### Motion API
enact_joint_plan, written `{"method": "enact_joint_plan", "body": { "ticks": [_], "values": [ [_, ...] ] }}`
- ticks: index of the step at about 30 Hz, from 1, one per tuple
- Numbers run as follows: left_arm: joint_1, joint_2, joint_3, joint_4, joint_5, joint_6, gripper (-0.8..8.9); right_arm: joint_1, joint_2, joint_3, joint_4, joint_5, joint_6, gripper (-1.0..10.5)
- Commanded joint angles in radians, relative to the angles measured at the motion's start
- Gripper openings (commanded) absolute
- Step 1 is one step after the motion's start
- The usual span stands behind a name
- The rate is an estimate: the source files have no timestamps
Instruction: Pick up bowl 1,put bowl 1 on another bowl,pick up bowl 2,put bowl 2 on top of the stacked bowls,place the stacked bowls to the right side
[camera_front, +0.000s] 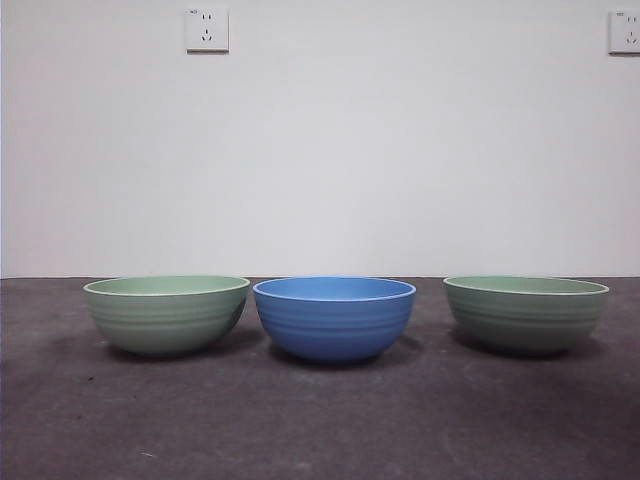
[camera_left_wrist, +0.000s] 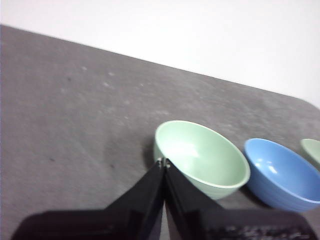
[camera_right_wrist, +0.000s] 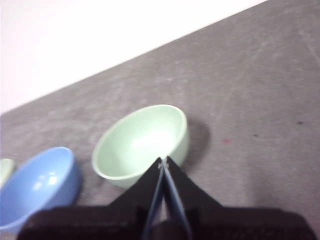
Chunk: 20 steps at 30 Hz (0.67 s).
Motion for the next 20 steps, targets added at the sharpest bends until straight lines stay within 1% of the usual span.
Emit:
{"method": "enact_joint_plan", "body": {
  "ticks": [1,4,7,9,11,14,20],
  "values": [
    [0.003,-0.002,0.042,-0.003,0.025,-0.052,-0.06,0.001,0.012,0.052,0.003,-0.006,0.035,-0.1],
    [0.003,0.008,0.1,-0.046,0.056,-0.055,-0.06,0.001,0.051,0.114,-0.004,-0.03,0.034,-0.1],
    [0.003,0.039,0.177,-0.113,0.074,-0.053,-0.06,0.002,0.121,0.201,-0.056,-0.039,0.026,-0.1],
    [0.003,0.069,0.227,-0.153,0.098,-0.036,-0.06,0.002,0.177,0.261,-0.106,-0.073,-0.002,-0.1],
    [0.003,0.108,0.277,-0.187,0.129,-0.013,-0.06,0.003,0.237,0.326,-0.168,-0.106,-0.056,-0.1],
    [0.003,0.182,0.36,-0.258,0.179,0.042,-0.06,0.003,0.336,0.431,-0.277,-0.154,-0.134,-0.1],
    [0.003,0.36,0.539,-0.451,0.292,0.194,-0.06,0.003,0.531,0.646,-0.518,-0.238,-0.293,-0.1]
  ]
}}
